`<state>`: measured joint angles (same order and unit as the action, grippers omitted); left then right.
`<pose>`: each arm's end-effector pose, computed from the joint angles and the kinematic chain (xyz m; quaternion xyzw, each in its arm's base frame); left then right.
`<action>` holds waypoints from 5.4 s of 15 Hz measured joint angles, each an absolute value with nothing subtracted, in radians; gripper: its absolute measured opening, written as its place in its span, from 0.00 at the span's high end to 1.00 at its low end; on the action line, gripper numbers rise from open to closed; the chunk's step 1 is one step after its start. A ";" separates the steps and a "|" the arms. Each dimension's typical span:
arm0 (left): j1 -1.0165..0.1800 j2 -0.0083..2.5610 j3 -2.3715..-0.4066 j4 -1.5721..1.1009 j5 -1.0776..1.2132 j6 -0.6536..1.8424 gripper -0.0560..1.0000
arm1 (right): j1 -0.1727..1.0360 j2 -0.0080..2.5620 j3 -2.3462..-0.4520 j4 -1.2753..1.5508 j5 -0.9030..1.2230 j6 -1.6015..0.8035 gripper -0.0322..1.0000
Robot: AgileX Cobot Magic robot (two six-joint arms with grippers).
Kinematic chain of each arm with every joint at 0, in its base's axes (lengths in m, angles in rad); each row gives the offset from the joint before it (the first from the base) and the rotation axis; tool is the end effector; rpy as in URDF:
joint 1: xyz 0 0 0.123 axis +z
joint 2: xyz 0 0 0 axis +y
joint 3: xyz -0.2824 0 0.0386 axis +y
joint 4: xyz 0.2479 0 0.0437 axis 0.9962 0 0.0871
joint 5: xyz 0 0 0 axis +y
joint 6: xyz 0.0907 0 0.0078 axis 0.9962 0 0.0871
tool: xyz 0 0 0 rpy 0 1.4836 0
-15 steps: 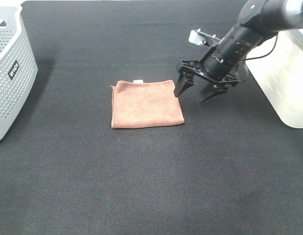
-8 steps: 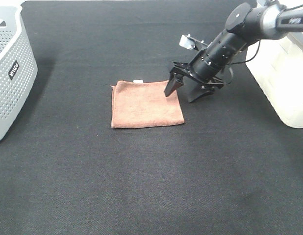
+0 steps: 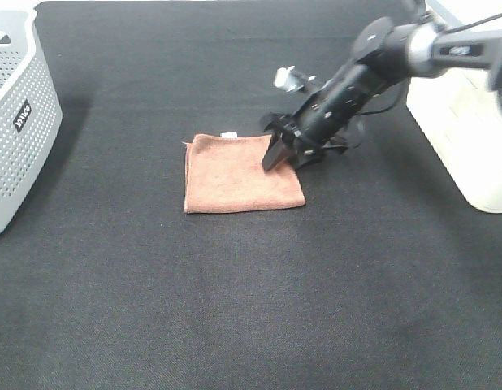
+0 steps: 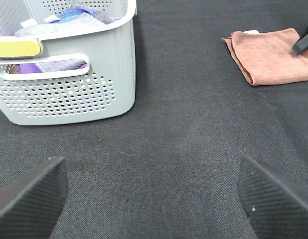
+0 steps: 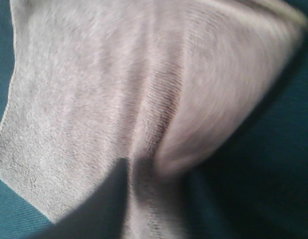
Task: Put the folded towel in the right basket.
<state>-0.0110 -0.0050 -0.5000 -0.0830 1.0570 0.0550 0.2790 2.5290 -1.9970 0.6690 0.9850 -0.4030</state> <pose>-0.0057 -0.0065 0.2777 0.0297 0.8497 -0.0299 0.5256 0.4761 0.1854 0.0903 -0.1626 0.9421 0.2810 0.0841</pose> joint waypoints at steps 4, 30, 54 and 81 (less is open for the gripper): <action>-0.011 -0.005 -0.500 -0.083 1.057 0.055 0.12 | 0.285 2.536 -2.051 0.657 1.004 -0.386 0.94; -0.011 -0.005 -0.500 -0.083 1.057 0.055 0.12 | -0.258 1.899 -2.093 0.417 1.167 -0.246 0.94; -0.011 -0.005 -0.500 -0.083 1.057 0.055 0.12 | -0.213 1.938 -2.093 0.396 1.207 -0.075 0.27; -0.011 -0.005 -0.500 -0.083 1.057 0.055 0.12 | 0.030 0.267 -0.591 -0.056 1.192 0.087 0.27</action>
